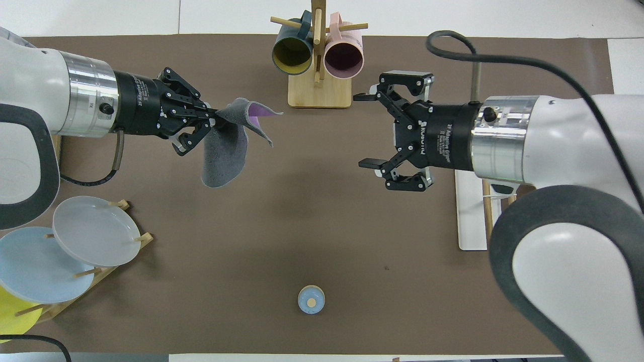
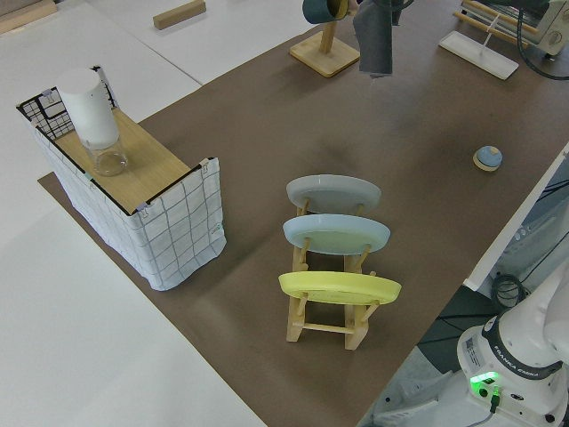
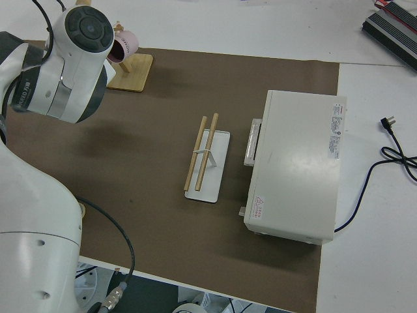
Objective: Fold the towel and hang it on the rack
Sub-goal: 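Grasp the towel with the right gripper from the left gripper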
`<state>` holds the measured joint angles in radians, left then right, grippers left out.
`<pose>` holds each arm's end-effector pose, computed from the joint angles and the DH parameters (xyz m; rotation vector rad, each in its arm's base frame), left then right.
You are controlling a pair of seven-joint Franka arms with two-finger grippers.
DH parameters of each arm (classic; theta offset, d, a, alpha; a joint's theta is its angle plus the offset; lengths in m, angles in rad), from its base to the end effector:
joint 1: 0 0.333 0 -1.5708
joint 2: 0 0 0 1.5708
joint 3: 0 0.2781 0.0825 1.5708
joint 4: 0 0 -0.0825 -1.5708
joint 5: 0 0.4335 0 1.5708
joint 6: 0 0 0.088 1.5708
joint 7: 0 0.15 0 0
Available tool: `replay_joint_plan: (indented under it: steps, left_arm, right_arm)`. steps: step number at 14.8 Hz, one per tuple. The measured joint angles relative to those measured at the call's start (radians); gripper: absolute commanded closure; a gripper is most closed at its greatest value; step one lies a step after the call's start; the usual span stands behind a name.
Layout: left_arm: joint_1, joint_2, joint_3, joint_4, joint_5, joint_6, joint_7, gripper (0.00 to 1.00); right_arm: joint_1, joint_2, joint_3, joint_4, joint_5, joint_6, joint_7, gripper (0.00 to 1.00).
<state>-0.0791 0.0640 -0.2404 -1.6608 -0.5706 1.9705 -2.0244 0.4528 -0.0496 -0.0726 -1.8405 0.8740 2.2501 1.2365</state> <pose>0.6149 -0.2593 0.5145 1.5702 2.1238 -0.5829 0.5955 0.2880 0.5268 -1.8241 1.3420 0.3385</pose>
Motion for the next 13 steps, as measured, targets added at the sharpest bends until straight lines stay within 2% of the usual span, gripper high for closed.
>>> replay_joint_plan:
  steps: [6, 9, 13]
  left_arm:
    - [-0.09, -0.003, -0.007, -0.005, 0.0, 0.058, -0.175, 1.0]
    - [-0.09, -0.003, -0.006, -0.005, 0.003, 0.058, -0.192, 1.0]
    - [-0.092, -0.003, -0.006, -0.006, 0.004, 0.058, -0.195, 1.0]
  right_arm:
    - [0.131, 0.105, 0.001, 0.005, 0.062, 0.214, 0.036, 0.0]
    - [0.146, 0.155, 0.002, 0.035, 0.066, 0.236, 0.032, 0.0]
    - [0.144, 0.183, -0.003, 0.064, 0.07, 0.245, 0.026, 0.0]
